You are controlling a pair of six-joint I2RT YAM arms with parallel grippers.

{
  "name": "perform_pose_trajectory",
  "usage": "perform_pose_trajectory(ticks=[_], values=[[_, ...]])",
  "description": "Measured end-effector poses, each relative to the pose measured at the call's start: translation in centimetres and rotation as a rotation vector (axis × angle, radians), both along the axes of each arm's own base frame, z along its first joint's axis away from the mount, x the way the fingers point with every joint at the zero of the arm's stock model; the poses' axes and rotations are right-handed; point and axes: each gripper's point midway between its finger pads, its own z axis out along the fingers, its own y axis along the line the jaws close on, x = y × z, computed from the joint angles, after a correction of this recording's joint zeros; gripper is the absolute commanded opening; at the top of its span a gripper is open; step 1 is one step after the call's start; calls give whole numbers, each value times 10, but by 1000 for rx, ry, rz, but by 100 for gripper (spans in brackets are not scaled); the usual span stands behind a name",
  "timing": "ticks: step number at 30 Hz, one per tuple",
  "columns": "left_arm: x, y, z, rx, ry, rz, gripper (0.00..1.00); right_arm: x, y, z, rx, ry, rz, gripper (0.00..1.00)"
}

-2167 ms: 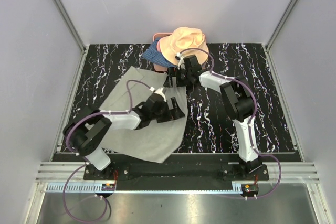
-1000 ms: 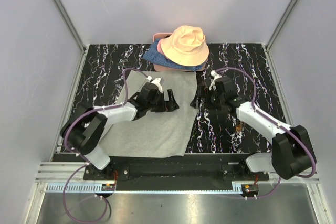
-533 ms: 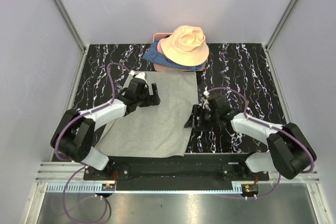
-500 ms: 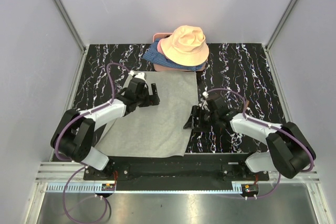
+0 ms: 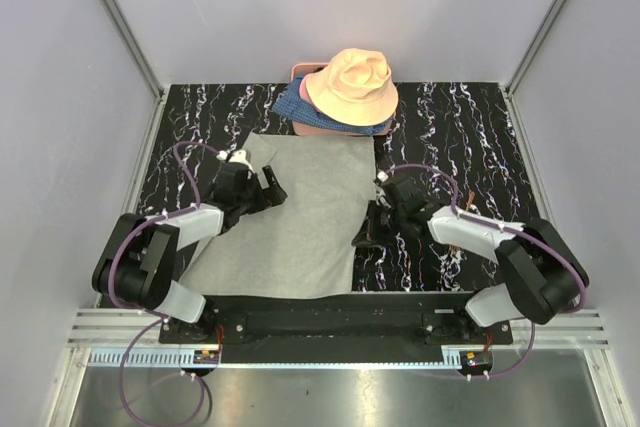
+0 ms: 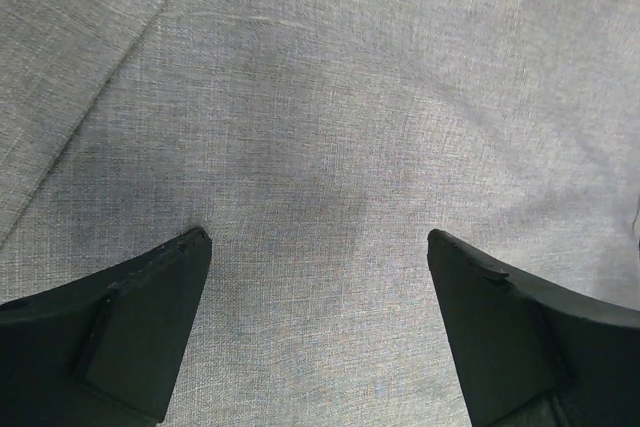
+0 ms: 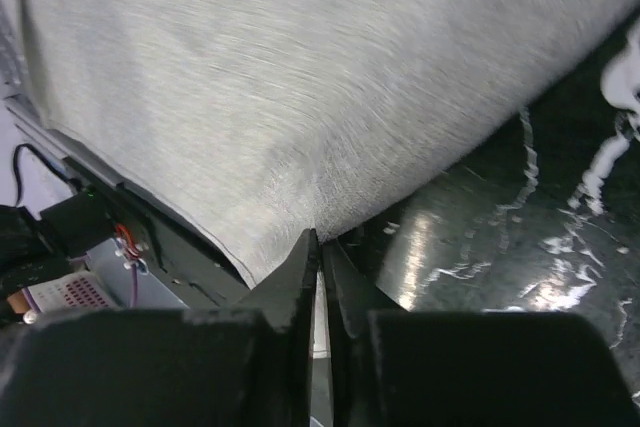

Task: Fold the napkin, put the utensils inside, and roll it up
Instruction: Flatten the napkin out

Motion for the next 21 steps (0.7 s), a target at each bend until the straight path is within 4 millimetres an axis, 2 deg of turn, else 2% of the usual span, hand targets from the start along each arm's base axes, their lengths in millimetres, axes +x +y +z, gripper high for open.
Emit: perform_pose_trajectory(ticks=[2,4,7,9,10,12,14,18,20,21], values=[[3,5,1,-14,-13,12,99,10,8,23,9,-49,11,17],[5,12,1,-29,-24,27,99,19,15,59,32,-137,17,34],[6,15,2,-37,-32,35,99,24,14,118,88,-298,1,46],[6,15,2,-39,-36,35,99,25,7,140,102,-369,-26,48],[6,15,2,-39,-36,35,99,25,1,144,93,-392,-41,49],[6,15,2,-41,-37,33,99,24,-4,134,65,-381,-55,51],[6,15,2,-42,-36,31,99,22,-7,111,20,-332,-53,51],[6,15,2,-41,-36,28,99,5,-17,28,-127,-126,-22,55],[6,15,2,-41,-34,27,99,-12,-23,0,-162,-33,0,56],[6,15,2,-41,-34,27,99,-19,-25,-7,-167,-6,7,57]])
